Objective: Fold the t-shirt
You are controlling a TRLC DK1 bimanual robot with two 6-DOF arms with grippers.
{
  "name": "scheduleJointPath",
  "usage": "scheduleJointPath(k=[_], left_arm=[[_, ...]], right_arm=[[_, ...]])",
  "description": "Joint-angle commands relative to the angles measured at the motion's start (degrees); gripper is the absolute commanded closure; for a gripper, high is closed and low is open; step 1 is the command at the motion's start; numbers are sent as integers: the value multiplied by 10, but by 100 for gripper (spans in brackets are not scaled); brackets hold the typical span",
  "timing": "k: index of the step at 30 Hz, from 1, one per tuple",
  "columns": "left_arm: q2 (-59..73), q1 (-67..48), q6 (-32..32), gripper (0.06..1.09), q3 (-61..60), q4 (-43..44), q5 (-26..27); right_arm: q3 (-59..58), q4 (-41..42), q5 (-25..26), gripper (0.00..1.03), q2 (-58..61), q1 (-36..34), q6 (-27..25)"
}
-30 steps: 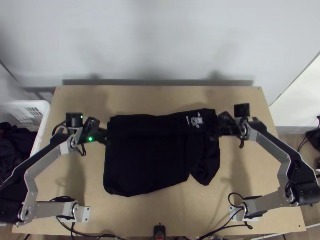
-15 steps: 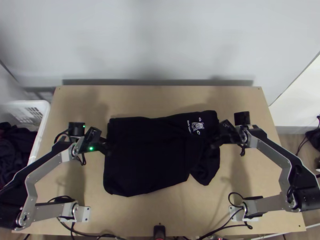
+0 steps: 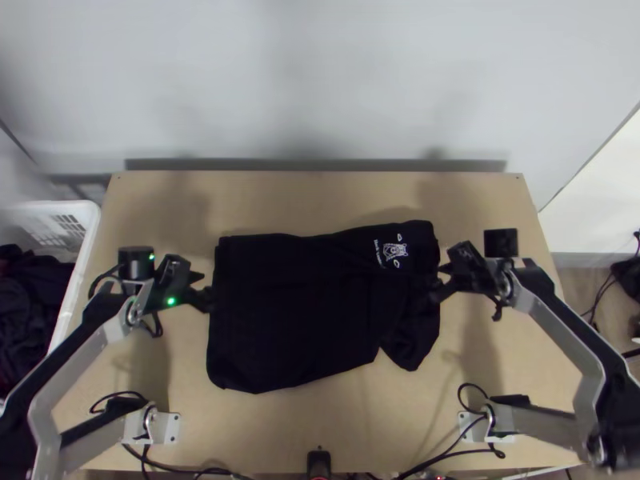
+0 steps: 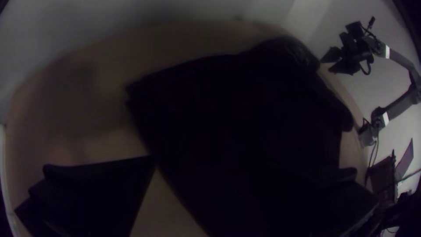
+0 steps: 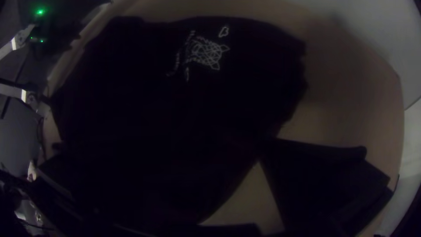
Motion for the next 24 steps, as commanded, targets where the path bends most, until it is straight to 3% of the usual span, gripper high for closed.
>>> scheduleJointPath(k=[1, 10, 12, 24], left_arm=[[-106, -80, 55, 11, -33, -137, -7], [-170, -172, 53, 11, -74, -185, -51], [-168, -178, 55, 11, -72, -187, -53], [-147, -182, 134, 14, -73, -223, -97]], right_arm=[[-72, -53, 3, 8, -85, -5, -39], [-147, -115, 5, 10, -167, 6, -56], [-148, -124, 6, 17, -175, 6, -55], [-152, -134, 14, 29, -164, 46, -54]])
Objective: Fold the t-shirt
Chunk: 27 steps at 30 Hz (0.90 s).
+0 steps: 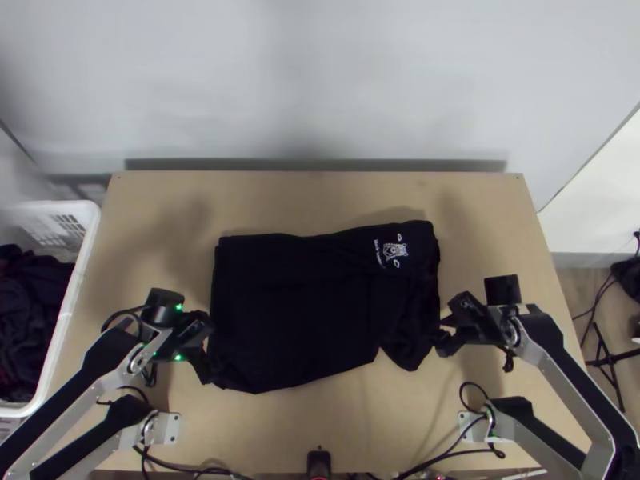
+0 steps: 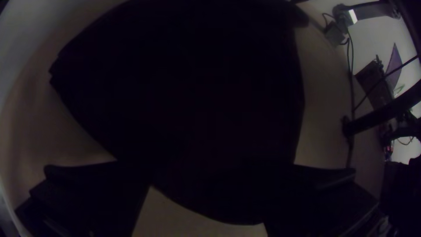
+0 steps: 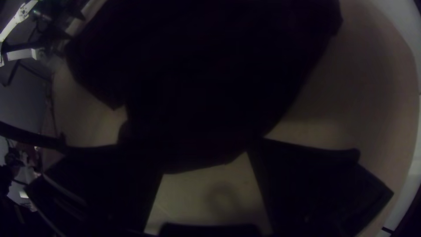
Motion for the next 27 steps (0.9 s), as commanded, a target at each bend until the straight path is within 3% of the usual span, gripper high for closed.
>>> scheduleJointPath(k=[1, 16, 19, 22, 25, 27], left_arm=[[6, -7, 34, 14, -2, -13, -40], [52, -38, 74, 14, -16, -13, -92], [62, -44, 74, 21, -16, -3, -93], [69, -46, 76, 40, -16, 2, -92], [70, -50, 76, 60, -24, 24, -92], [70, -53, 76, 74, -30, 36, -92]], right_arm=[[-3, -6, 10, 29, 7, 29, 2], [-6, 1, 25, 34, 13, 75, 6], [-6, 3, 25, 48, 13, 79, 4], [-6, 6, 25, 59, 13, 83, 2], [-9, 17, 25, 62, 13, 87, 1], [-12, 30, 25, 73, 17, 90, 1]])
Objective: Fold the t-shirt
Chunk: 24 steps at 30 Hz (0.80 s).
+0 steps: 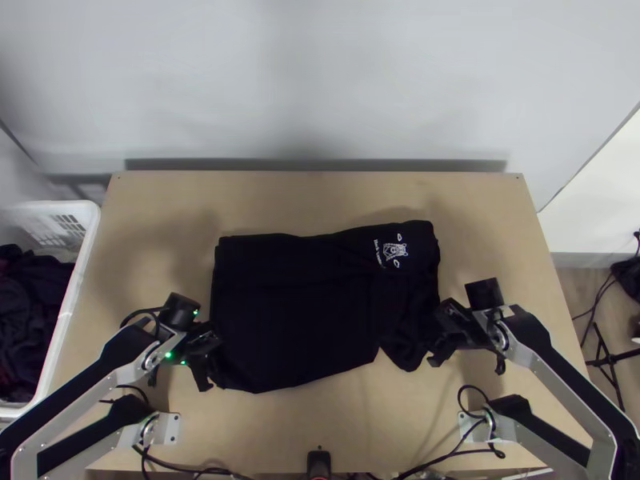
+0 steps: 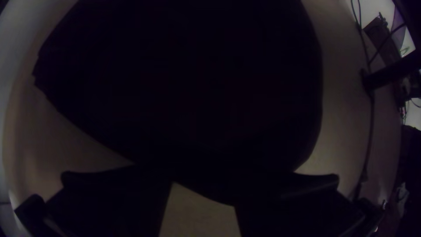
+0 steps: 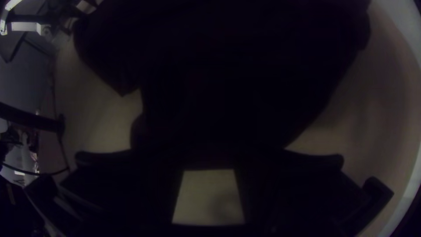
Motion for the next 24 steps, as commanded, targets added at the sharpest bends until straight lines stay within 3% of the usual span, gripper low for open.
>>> scheduleJointPath(k=[1, 3, 6, 13, 24], left_arm=[[9, -10, 1, 81, -13, 32, -2], [7, -10, 2, 86, -15, 35, -2], [2, -9, 3, 105, -19, 43, -2], [-25, 22, 5, 105, -25, 53, -3], [-105, 139, 72, 105, -3, 12, 12]], right_arm=[[-5, 27, 1, 76, 5, 11, -3], [-7, 35, 1, 85, 7, 11, -3], [-11, 56, 3, 100, 8, 11, -5], [-9, 67, 8, 100, 10, 1, -3], [38, -18, 10, 100, -100, -57, -13]])
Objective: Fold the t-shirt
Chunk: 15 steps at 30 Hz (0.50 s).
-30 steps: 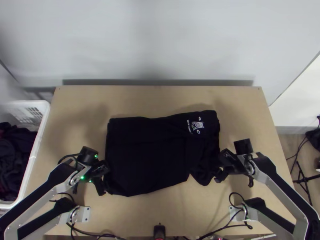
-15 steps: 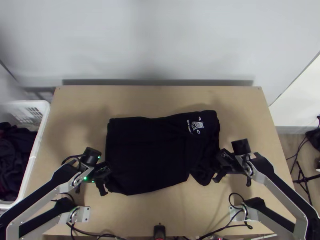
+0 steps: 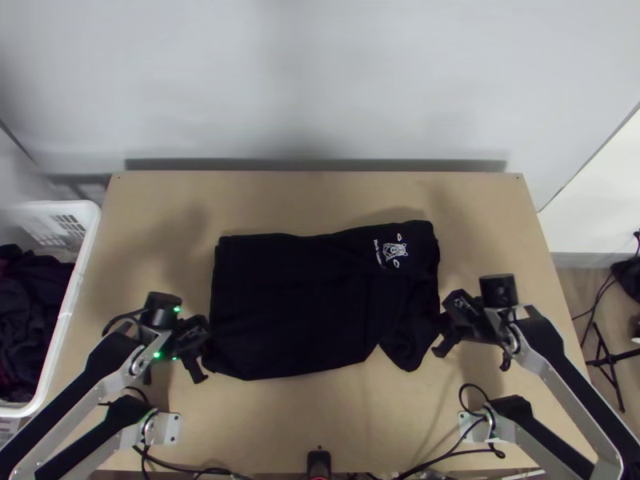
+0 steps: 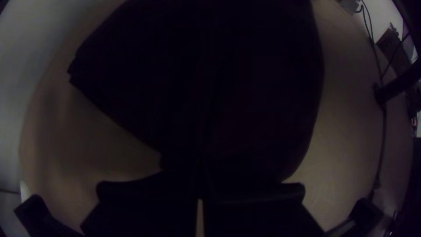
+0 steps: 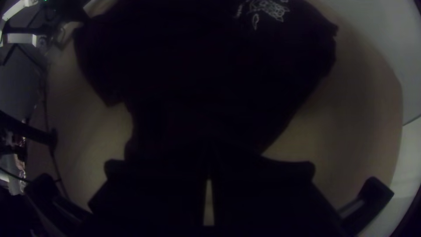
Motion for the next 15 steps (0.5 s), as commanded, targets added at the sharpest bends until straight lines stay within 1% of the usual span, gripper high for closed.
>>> scheduleJointPath(k=[1, 2, 3, 5, 6, 7, 8, 11, 13, 15], left_arm=[[-39, 74, 37, 105, 16, -22, 19], [-39, 81, 40, 105, 17, -23, 24], [-39, 82, 41, 105, 17, -24, 25], [-39, 82, 44, 105, 18, -24, 25], [-39, 83, 48, 105, 20, -24, 25], [-39, 85, 50, 105, 23, -24, 25], [-39, 91, 54, 105, 26, -24, 25], [-38, 117, 70, 105, 35, -26, 31], [-31, 129, 78, 105, 36, -26, 40], [-27, 130, 81, 105, 37, -24, 40]], right_arm=[[14, -32, 2, 100, -45, -24, -4], [5, -25, 2, 100, -40, -23, -5], [-5, -18, 2, 91, -31, -22, -5], [-15, -17, 2, 65, -6, -6, -4], [-16, -17, 3, 57, 4, 3, -1], [-16, -9, 4, 52, 13, 6, 1], [-14, 1, 4, 48, 21, 6, 2], [-8, 39, 9, 45, 59, 3, 7], [-5, 56, 9, 40, 90, 3, 7], [-5, 77, 9, 40, 123, 7, 5]])
